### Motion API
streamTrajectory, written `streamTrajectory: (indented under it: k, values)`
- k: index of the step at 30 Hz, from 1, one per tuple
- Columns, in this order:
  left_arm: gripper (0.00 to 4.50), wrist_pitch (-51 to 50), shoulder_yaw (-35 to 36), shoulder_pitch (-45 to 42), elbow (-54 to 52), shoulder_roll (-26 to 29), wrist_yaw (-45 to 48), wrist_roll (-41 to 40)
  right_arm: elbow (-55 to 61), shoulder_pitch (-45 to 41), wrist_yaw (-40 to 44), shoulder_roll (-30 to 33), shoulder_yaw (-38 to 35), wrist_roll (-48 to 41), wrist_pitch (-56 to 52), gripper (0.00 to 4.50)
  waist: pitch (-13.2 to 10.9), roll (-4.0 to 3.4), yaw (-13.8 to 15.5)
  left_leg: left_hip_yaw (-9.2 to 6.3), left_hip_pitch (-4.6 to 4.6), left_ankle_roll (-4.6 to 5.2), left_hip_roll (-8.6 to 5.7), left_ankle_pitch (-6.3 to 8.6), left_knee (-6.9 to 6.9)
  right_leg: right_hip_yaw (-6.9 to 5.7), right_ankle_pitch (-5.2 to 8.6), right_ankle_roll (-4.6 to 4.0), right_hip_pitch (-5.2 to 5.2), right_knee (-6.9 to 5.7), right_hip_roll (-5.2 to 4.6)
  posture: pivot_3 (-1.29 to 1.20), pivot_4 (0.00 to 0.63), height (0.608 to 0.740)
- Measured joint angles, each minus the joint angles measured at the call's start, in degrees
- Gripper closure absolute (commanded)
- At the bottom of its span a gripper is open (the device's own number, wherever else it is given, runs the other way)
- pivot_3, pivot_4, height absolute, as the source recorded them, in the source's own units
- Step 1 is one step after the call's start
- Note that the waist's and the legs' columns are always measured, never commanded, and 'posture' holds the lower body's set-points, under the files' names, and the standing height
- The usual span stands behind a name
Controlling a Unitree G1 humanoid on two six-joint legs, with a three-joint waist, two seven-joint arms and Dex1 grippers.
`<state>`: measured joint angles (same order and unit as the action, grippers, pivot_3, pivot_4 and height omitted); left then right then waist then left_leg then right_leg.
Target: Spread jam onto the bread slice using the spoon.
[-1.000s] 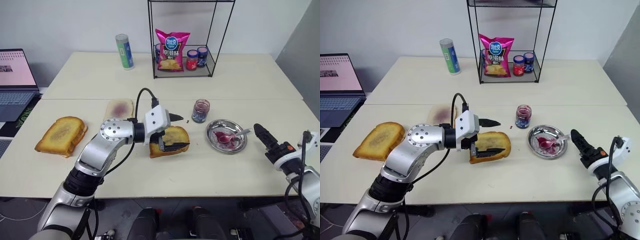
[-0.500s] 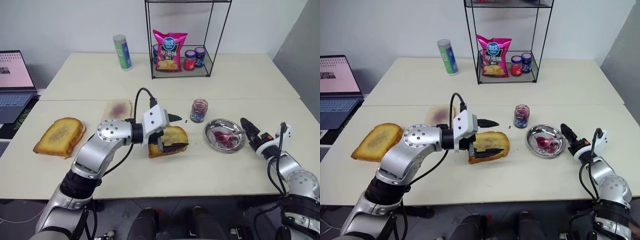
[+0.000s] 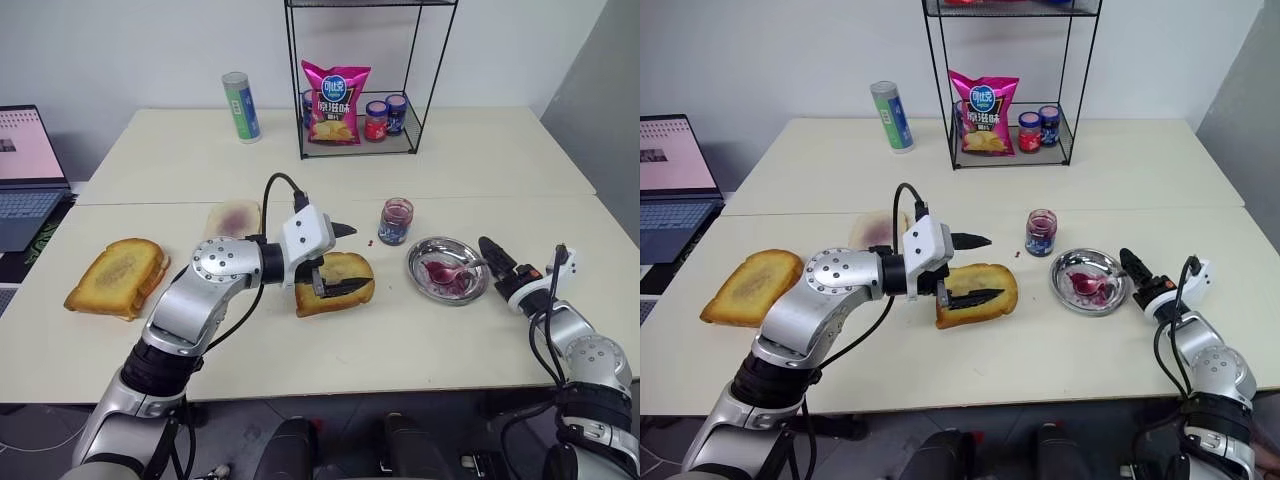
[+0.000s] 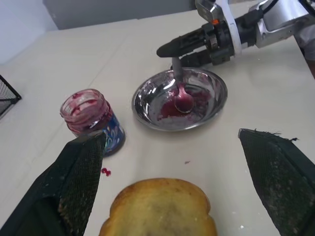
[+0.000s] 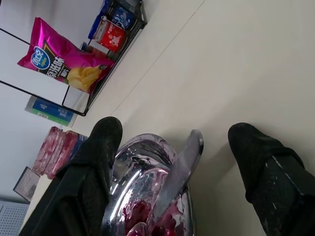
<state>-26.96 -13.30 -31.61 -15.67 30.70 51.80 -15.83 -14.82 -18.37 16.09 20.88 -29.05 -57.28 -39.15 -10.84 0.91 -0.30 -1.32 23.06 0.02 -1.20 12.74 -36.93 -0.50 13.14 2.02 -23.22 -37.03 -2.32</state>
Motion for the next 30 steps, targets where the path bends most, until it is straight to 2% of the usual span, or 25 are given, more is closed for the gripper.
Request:
streamTrajectory:
  k: [30]
  values:
    - [0.00,1.18,-0.01,-0.03,2.00,-1.88,-0.05,0.69,3.82,1.94,0.92,0.34,-1.07,1.16,-3.96,0.92,0.00,0.00,0.07,-0.01,0.01,0.01,0.00,0.01,0.02,0.01,0.00,0.00,-0.01,0.02,0.00,0.00,0.150,0.740]
